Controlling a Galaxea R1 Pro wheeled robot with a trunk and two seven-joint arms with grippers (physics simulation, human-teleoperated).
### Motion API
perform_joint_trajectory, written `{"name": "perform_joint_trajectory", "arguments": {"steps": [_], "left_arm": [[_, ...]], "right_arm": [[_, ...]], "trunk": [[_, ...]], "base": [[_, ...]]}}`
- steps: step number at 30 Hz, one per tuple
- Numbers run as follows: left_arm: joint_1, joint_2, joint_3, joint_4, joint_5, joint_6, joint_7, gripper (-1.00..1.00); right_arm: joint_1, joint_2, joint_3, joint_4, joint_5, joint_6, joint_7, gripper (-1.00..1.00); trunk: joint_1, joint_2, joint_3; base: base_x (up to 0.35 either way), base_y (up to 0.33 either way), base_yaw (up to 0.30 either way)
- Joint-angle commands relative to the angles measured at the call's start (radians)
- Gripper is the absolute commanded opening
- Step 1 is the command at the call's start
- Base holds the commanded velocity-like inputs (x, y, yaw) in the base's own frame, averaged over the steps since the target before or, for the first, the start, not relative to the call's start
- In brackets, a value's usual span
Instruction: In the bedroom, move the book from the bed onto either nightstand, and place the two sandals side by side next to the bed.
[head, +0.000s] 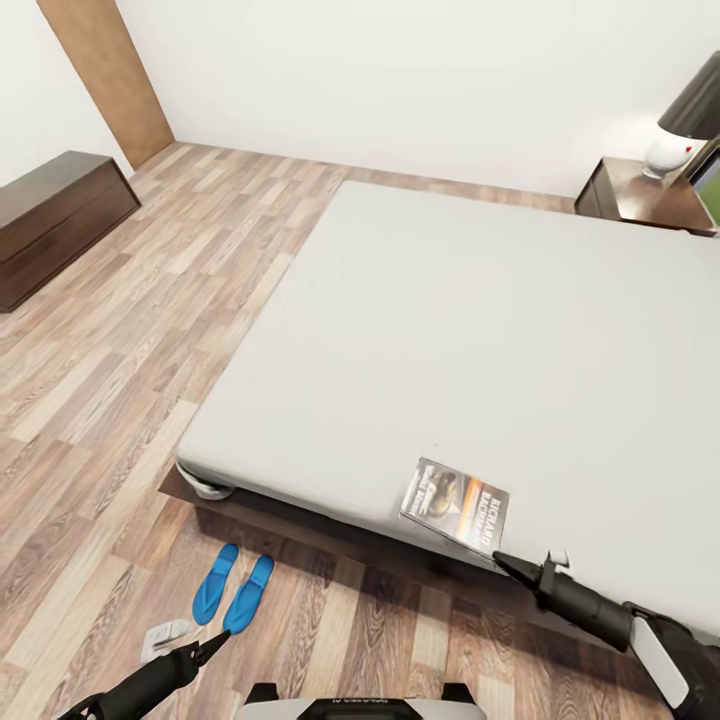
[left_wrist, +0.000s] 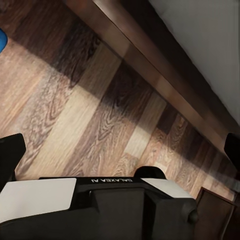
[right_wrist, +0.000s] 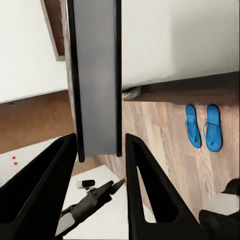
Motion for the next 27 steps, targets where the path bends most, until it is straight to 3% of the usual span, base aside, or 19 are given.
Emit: {"name": "perform_joint_trajectory", "arguments": {"steps": [1,4,8,23,27], "left_arm": [[0.0,0.0,0.003,0.0,0.004,0.008,-0.005,1.0],[0.0,0.0,0.003,0.001,0.005,0.009,-0.005,1.0],[0.0,0.0,0.003,0.001,0.005,0.009,-0.005,1.0],[0.0,0.0,0.003,0.001,0.006,0.008,-0.003,1.0],[0.0,0.0,0.003,0.001,0.006,0.008,-0.002,1.0]], "right_arm": [[0.0,-0.001,-0.001,0.0,0.027,0.007,0.003,-1.0],[0.0,0.0,0.0,-0.004,0.078,0.005,0.005,-1.0],[0.0,0.0,0.0,-0.01,0.093,0.004,0.006,-1.0],[0.001,-0.002,-0.001,0.003,0.099,-0.002,0.006,-1.0],[0.001,-0.001,-0.001,0.018,0.12,-0.011,0.005,-1.0]], "trunk": [[-0.004,0.007,0.003],[-0.015,0.028,0.012],[-0.031,0.056,0.025],[-0.088,0.161,0.072],[-0.104,0.189,0.084]], "base": [[0.0,0.0,0.0],[0.0,0.0,0.0],[0.0,0.0,0.0],[0.0,0.0,0.0],[0.0,0.0,0.0]]}}
